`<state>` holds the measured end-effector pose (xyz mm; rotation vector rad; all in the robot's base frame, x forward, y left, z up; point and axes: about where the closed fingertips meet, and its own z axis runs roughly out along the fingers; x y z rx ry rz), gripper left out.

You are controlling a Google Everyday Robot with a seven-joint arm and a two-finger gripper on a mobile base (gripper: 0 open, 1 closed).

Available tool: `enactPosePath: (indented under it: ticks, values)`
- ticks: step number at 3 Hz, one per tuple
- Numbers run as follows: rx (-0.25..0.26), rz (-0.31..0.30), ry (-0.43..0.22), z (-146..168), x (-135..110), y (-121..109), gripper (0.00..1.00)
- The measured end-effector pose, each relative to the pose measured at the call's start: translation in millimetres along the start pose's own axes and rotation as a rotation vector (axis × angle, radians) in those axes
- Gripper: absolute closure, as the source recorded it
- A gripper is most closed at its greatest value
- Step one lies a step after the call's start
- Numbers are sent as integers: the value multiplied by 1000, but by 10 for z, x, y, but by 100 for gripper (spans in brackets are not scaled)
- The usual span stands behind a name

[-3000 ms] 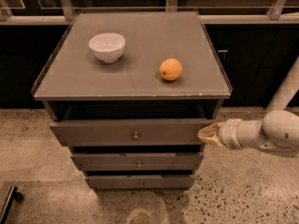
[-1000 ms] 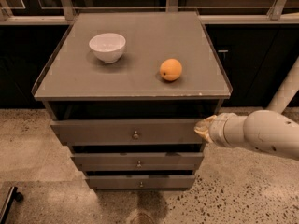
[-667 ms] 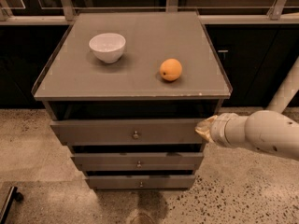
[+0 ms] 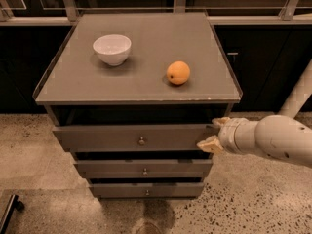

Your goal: Close top drawer

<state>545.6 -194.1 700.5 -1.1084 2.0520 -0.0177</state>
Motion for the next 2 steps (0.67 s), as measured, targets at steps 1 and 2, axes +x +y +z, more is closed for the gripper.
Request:
enactPosePath:
  ticks: [1,2]
  values:
    - [0,0,0,0,0,0,0]
    - [0,0,0,0,0,0,0]
